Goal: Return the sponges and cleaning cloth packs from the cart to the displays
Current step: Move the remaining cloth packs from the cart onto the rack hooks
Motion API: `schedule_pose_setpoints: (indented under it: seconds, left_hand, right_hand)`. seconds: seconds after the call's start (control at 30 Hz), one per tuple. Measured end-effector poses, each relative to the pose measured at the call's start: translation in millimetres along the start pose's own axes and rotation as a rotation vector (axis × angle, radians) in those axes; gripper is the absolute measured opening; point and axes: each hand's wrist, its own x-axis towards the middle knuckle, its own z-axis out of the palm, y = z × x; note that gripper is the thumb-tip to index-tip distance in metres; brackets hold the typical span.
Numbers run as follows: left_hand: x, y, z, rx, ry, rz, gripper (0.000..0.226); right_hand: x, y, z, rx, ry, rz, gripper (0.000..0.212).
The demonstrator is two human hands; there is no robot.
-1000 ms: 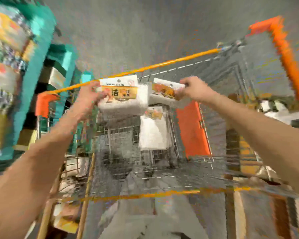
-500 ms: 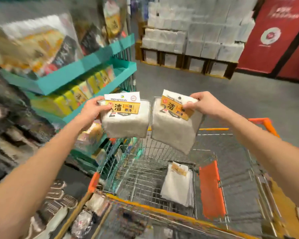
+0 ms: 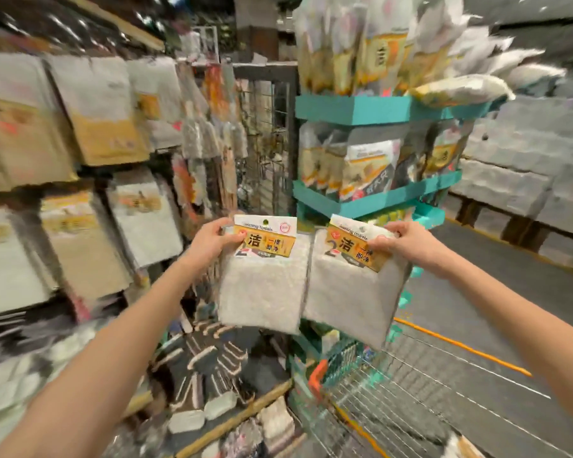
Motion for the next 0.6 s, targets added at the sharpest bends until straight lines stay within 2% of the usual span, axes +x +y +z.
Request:
schedule_pose_setpoints:
  seconds: [0.17, 0.4, 0.6]
  left_hand:
    - [15.1, -47.2, -93.1, -0.036, 0.114, -0.064, 0.012]
    - [87.6, -108.0, -211.7, -0.106, 0.288, -0.141, 0.012]
    - [154.5, -142.1, -263.7, -0.122, 0.391, -0.174, 0.022]
  right_hand:
    - [73.0, -53.1, 93.5, -0.009, -0.125, -0.085, 0.007]
    - [180.3, -122.8, 206.9, -0.013, -0.256, -0.134, 0.005]
    - [249.9, -157.3, 259.8, 0.031, -0.293, -0.113, 0.016]
